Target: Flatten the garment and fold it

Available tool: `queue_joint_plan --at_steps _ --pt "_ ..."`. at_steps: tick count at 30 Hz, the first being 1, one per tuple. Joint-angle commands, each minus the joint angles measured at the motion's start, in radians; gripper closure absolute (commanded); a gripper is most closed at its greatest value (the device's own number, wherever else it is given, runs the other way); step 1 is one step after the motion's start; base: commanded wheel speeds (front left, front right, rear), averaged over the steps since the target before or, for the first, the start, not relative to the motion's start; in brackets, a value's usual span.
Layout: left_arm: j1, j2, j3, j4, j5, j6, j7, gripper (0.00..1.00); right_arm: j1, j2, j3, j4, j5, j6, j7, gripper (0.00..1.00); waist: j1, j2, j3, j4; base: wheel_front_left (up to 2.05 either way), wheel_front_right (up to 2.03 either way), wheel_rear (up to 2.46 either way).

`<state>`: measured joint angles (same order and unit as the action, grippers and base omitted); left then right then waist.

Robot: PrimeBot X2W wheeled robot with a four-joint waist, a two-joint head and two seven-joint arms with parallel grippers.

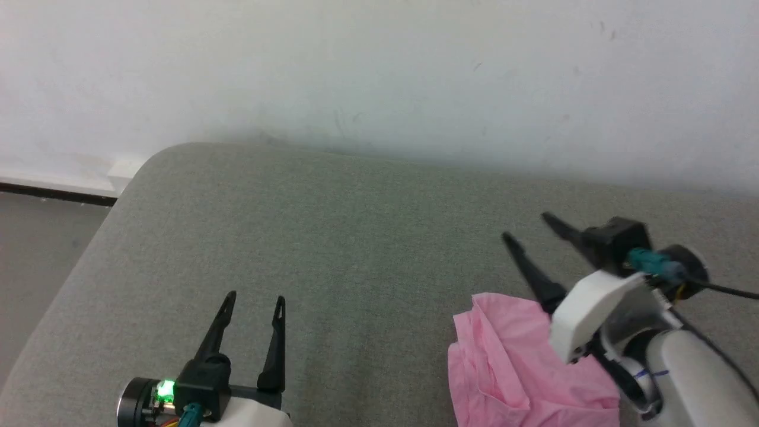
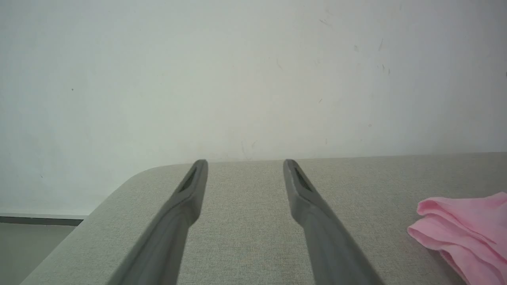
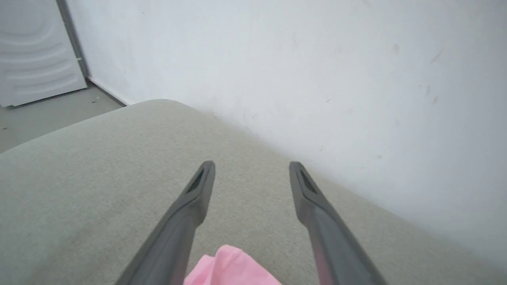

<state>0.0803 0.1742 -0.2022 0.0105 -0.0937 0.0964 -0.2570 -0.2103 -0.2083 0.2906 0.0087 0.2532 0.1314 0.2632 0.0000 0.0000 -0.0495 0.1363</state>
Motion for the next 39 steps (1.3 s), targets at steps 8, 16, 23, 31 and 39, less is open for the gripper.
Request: queue_joint_plan --at_steps 8,16,23,31,39 --pt "0.011 -0.026 0.021 -0.021 -0.013 -0.016 -0.005 0.00 -0.001 -0.150 -0.168 0.016 -0.101 -0.001 -0.206 0.00 0.0000 0.0000 -0.007 -0.080 0.00 0.00 0.00" --pt "0.020 -0.038 0.034 -0.031 -0.017 -0.036 -0.005 0.00 0.174 -0.098 -0.360 -0.033 -0.153 -0.001 -0.358 0.00 0.0000 0.0000 0.011 -0.112 0.00 0.00 0.00" --pt "0.030 -0.055 0.022 -0.038 -0.006 -0.046 -0.005 0.00 0.315 0.032 -0.398 -0.113 -0.204 -0.001 -0.436 0.00 0.0000 0.0000 0.025 -0.116 0.00 0.00 0.00" --pt "0.030 -0.065 0.019 -0.033 -0.001 -0.058 -0.005 0.00 0.347 0.096 -0.408 -0.113 -0.219 -0.001 -0.456 0.00 0.0000 0.0000 0.030 -0.103 0.00 0.00 0.00" --pt "0.017 -0.069 0.019 -0.033 0.008 -0.066 -0.005 0.00 0.348 0.067 -0.398 -0.126 -0.211 -0.001 -0.397 0.00 0.0000 0.0000 0.043 -0.086 0.00 0.00 0.00"
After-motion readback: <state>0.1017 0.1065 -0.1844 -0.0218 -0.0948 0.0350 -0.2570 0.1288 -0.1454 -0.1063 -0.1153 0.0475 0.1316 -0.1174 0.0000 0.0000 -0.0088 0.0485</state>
